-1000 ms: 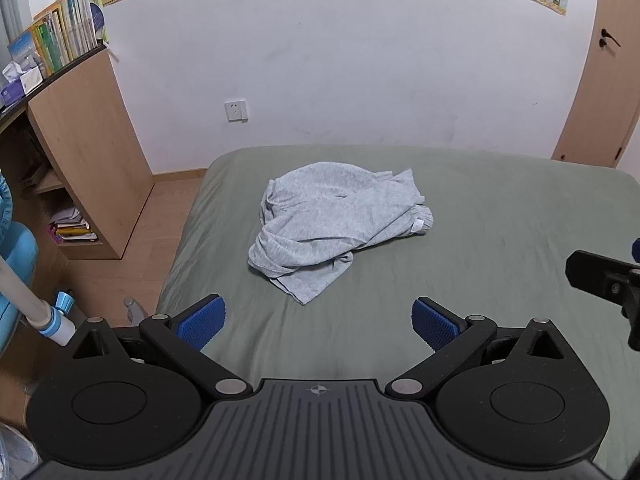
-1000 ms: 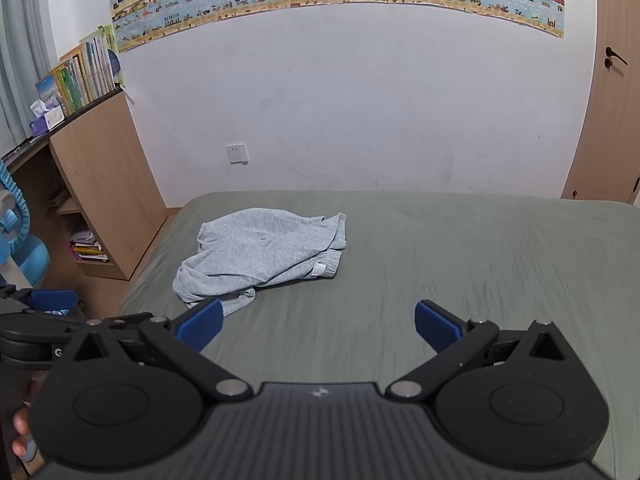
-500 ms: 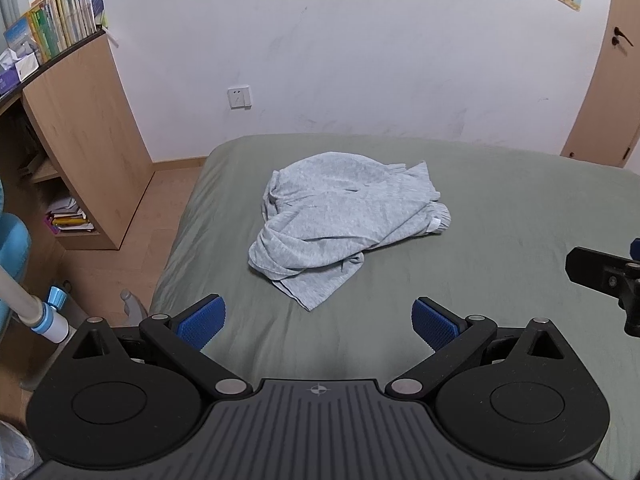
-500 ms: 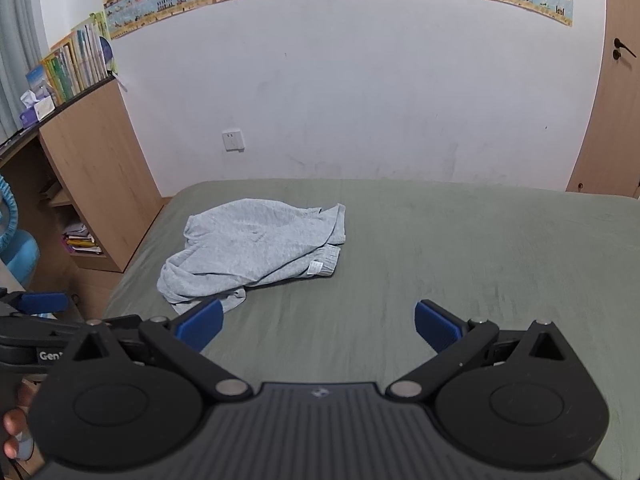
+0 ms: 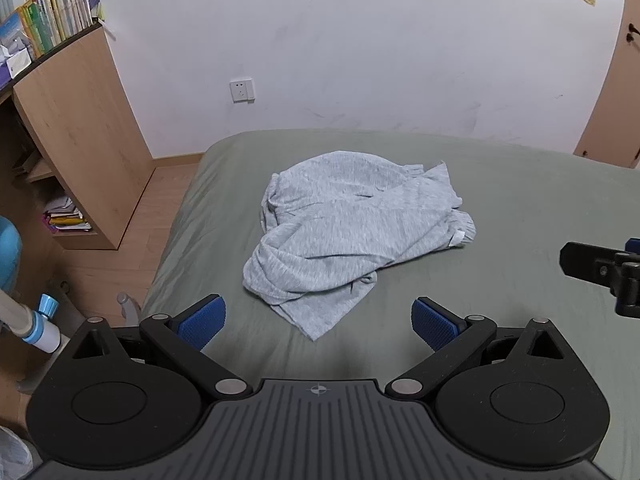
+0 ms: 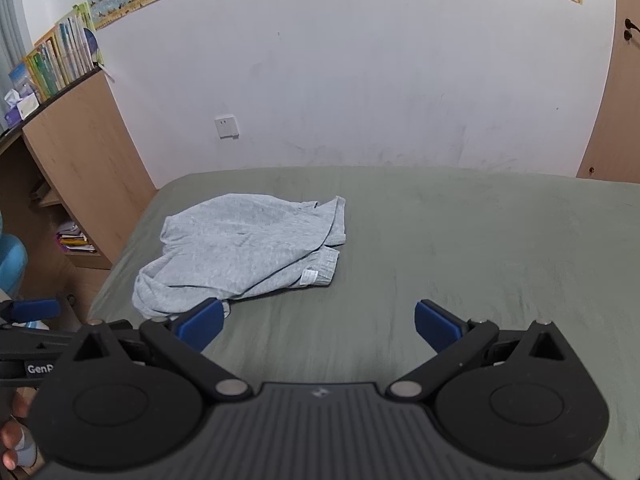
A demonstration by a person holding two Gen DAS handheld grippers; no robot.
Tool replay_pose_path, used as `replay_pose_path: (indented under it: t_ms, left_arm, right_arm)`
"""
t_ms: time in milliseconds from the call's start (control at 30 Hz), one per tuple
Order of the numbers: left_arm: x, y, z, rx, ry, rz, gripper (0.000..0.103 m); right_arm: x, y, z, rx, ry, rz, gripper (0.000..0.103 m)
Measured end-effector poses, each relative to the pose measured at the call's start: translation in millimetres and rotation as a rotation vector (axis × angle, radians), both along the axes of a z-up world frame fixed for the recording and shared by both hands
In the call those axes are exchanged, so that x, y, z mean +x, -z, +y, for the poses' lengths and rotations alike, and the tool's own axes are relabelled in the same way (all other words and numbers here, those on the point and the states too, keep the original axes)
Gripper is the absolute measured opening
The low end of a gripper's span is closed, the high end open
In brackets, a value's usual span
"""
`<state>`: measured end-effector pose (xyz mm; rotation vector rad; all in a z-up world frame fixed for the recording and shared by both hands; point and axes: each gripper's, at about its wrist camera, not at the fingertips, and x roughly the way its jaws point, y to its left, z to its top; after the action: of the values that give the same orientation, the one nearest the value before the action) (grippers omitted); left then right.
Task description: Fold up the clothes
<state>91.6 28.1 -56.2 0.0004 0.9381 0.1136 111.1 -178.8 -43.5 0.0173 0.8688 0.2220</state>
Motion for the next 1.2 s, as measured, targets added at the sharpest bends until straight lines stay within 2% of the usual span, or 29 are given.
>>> replay_pose_path:
  t_ms: [367, 600, 667, 700, 733, 867, 900, 1067, 1133, 1200]
  left_arm:
    - [28.1, 16.2, 4.0, 0.006, 0.000, 0.012, 0.102]
    - [47.0, 37.4, 5.0, 0.021, 0.019, 0.018, 0.101]
    - [54.3, 46.5, 7.1, 0.024, 0.015, 0.026, 0.098]
    - [58.2, 50.8, 9.0, 0.018, 0.009, 0.032, 0.091]
    - [62.3, 55.1, 11.5, 0.008, 0.003, 0.042, 0.090]
    - [73.2, 67.3, 16.8, 0.003, -0.015, 0.060, 0.088]
    - [75.5, 69.0, 16.4, 0.009, -0.013, 0.061, 0.088]
    - [89.6, 80.9, 16.0, 0.009, 0.003, 0.077, 0.084]
    - [95.5, 85.7, 16.6, 0.018, 0.000, 0.079, 0.073]
    - [101.6, 91.6, 18.9, 0.021, -0.005, 0.091, 0.066]
  right_arm:
    - [33.9, 18.7, 7.6, 0.020, -0.014, 0.013, 0.100]
    - [68.6, 46.8, 0.7, 0.058, 0.012, 0.064, 0.096]
    - [79.8, 56.5, -2.4, 0.076, 0.023, 0.088, 0.092]
    - [84.6, 61.0, -3.3, 0.092, 0.028, 0.103, 0.088]
    - [88.1, 64.2, -4.5, 0.109, 0.027, 0.111, 0.087]
    - [111.6, 86.5, -7.8, 0.169, 0.036, 0.157, 0.082]
    - [116.5, 92.0, -7.7, 0.179, 0.035, 0.167, 0.077]
    - [138.3, 118.7, -8.9, 0.253, 0.035, 0.237, 0.063]
    - [143.8, 125.8, -7.5, 0.255, 0.035, 0.244, 0.062]
    - [146.8, 129.4, -5.7, 0.247, 0.032, 0.243, 0.062]
